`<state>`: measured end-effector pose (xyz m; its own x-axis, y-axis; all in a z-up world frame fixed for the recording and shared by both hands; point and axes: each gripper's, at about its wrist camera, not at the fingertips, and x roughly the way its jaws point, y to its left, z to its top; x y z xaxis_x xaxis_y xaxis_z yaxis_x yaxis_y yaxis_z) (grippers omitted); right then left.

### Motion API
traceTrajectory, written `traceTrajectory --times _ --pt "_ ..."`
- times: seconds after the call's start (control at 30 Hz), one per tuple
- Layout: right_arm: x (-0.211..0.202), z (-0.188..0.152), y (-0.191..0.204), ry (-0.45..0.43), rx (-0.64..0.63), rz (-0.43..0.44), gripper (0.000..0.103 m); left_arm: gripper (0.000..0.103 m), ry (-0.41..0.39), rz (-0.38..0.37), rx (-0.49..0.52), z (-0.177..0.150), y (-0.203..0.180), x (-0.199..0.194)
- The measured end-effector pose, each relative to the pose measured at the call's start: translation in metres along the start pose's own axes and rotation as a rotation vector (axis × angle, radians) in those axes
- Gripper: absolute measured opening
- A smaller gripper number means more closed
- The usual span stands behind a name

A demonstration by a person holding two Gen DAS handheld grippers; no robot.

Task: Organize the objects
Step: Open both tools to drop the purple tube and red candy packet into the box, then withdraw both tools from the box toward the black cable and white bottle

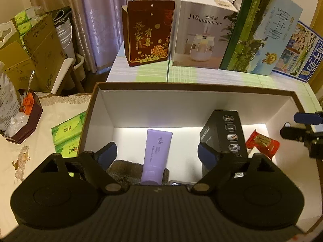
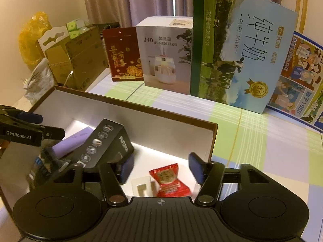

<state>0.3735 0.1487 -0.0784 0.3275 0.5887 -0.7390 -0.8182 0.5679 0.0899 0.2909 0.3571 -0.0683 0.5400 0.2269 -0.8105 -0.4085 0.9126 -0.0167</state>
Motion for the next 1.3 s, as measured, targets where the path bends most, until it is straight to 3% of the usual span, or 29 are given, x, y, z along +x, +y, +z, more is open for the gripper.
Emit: traceTrajectory --times 0.2,0.33,0.7,1.3 --pt "-0.022 -0.008 0.010 -0.014 0.022 0.035 0.090 0.089 -0.030 0.017 0.016 -0.002 -0.006 -0.022" --pt "-0.035 -0.013 0.015 -0.022 0.034 0.050 0.093 0.092 -0.042 0.012 0.022 -0.005 -0.011 -0.037" --pt "-0.072 -0.031 0.026 -0.039 0.065 0.062 0.096 0.092 -0.071 -0.004 0.011 -0.023 -0.024 -0.083" --pt "-0.129 -0.073 0.044 -0.057 0.087 0.088 0.098 0.094 -0.064 -0.038 -0.014 -0.086 -0.053 -0.141"
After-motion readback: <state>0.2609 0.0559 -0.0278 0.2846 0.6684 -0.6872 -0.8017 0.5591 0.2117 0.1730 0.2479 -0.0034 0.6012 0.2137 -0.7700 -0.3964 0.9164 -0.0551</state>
